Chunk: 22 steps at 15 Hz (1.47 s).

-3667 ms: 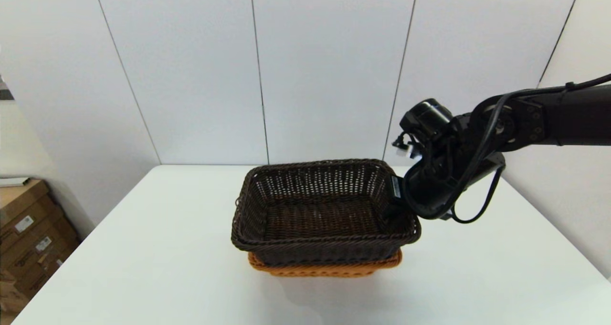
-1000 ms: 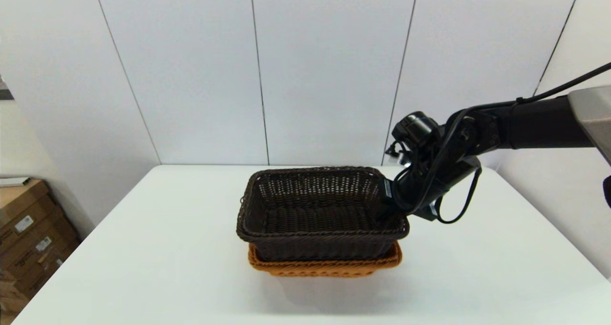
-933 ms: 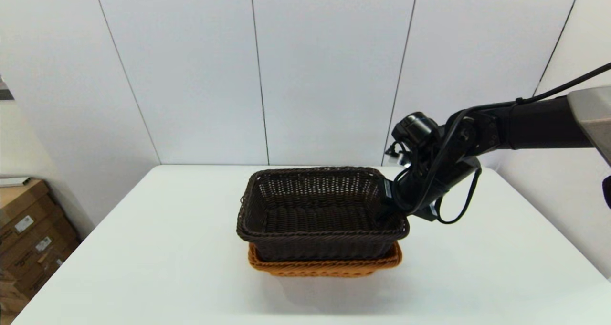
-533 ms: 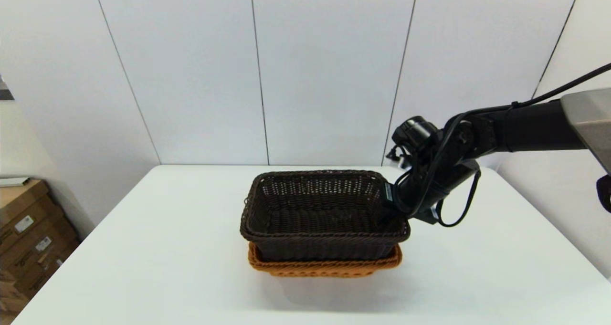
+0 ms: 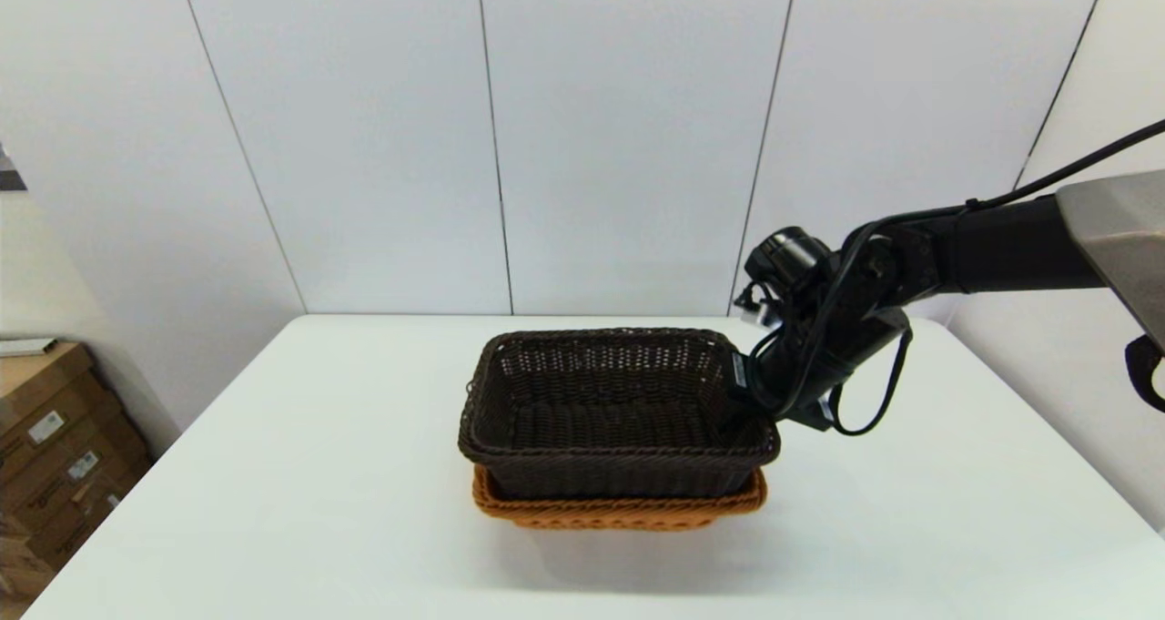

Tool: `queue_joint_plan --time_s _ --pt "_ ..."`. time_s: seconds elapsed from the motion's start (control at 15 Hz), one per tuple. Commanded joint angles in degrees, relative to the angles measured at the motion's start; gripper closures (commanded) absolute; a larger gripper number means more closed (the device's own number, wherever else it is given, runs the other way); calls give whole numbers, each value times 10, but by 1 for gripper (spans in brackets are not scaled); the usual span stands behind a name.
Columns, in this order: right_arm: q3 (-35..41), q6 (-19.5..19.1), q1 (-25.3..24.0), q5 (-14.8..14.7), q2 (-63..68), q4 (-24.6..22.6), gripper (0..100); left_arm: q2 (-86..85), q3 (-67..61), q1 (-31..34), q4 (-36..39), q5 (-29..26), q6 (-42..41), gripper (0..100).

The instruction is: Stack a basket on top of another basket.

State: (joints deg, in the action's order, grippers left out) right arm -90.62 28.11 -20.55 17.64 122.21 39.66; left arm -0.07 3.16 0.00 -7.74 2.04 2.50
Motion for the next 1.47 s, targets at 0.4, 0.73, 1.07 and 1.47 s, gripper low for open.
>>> queue_joint_plan --time_s 0.4,0.73,1.07,1.47 --pt "-5 -9 2 0 -17 3 0 0 0 0 -1 1 0 0" --pt "-32 -14 19 0 -99 28 0 0 0 0 -1 0 0 0" --pt "-33 -17 18 -1 -170 58 0 0 0 0 -1 0 0 0" --pt "105 -20 -46 -160 -450 85 0 0 0 -1 -1 0 0 0"
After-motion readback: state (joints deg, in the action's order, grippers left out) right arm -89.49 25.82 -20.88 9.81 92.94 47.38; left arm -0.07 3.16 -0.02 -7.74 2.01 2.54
